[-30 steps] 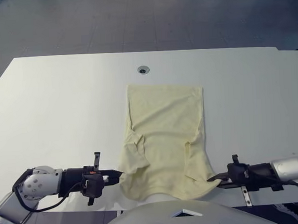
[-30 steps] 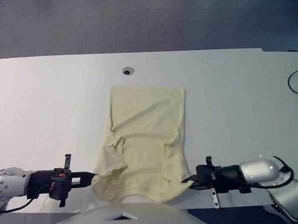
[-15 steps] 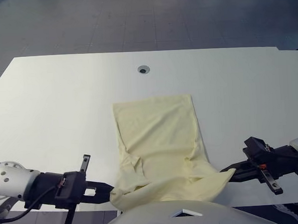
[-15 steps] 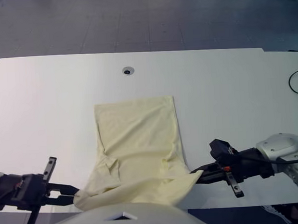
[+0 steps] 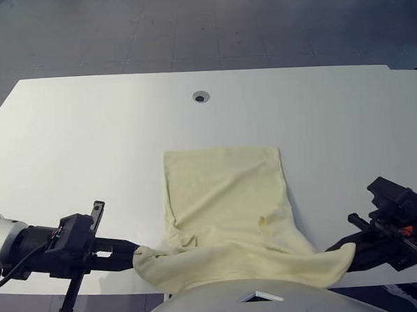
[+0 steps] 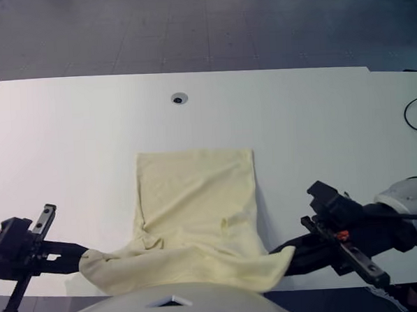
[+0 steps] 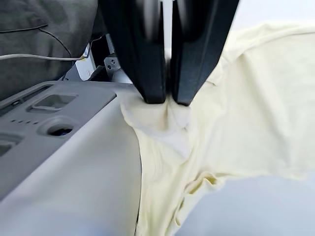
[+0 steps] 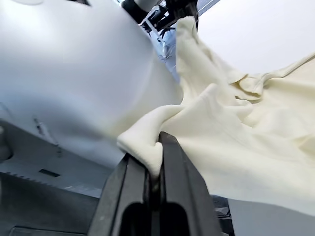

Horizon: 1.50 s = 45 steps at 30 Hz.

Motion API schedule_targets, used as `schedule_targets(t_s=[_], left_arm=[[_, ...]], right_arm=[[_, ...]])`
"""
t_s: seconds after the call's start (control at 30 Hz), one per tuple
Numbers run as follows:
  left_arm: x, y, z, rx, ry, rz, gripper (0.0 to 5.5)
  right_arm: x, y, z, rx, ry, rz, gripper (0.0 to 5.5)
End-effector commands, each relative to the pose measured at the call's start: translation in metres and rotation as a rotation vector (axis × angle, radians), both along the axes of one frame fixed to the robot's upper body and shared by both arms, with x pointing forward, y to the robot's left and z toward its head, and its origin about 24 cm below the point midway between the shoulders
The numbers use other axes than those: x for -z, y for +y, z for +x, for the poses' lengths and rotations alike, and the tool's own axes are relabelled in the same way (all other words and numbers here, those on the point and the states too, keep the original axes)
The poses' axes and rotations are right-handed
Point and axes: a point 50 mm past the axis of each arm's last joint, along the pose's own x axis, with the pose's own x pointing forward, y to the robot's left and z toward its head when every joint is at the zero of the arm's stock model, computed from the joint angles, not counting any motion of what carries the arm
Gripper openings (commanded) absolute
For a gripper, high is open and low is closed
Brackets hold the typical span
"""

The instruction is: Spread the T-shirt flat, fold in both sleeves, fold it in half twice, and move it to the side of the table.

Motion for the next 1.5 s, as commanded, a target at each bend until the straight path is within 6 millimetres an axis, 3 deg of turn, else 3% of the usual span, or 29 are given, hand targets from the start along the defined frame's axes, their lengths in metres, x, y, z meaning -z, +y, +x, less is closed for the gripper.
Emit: schedule_targets(t_s=[0.03,0.2,0.37,0.57,0.83,1.03,1.23,1.4,1.5], left_arm=[[-0.013,-0.001,-0.004,0.035,0.020,-0.018,0.00],[-0.021,-0.005,0.002,0.049,0.017,-0.029,0.00],[-0.004,0.000,0.040,0.021,-0.042,-0.011,0.00],[0.024,-0.004,0.102,-0.018,-0.033,-0.032,0.00],[0.046,-0.013,0.146,-0.062,-0.003,-0.039,0.00],[0.062,-0.011,0.167,-0.121,0.015,-0.008,0.00],[0.092,-0.015,0.176,-0.208,0.065,0.021,0.00],[0.116,-0.020,0.185,-0.342,0.137,0.033,0.96],[0.123,-0.020,0.187,-0.382,0.194,0.028,1.43]], right_arm=[[-0.002,-0.002,-0.003,-0.017,0.006,-0.025,0.03],[0.009,-0.012,0.018,0.063,-0.073,-0.091,0.03],[0.027,-0.018,0.053,0.131,-0.185,-0.124,0.03],[0.041,-0.016,0.101,0.162,-0.285,-0.132,0.03],[0.063,-0.005,0.148,0.154,-0.313,-0.149,0.03],[0.077,-0.018,0.164,0.221,-0.299,-0.202,0.03],[0.096,-0.035,0.168,0.333,-0.222,-0.247,0.03],[0.118,-0.033,0.172,0.459,-0.089,-0.226,0.00],[0.128,-0.034,0.176,0.562,-0.007,-0.223,0.59]])
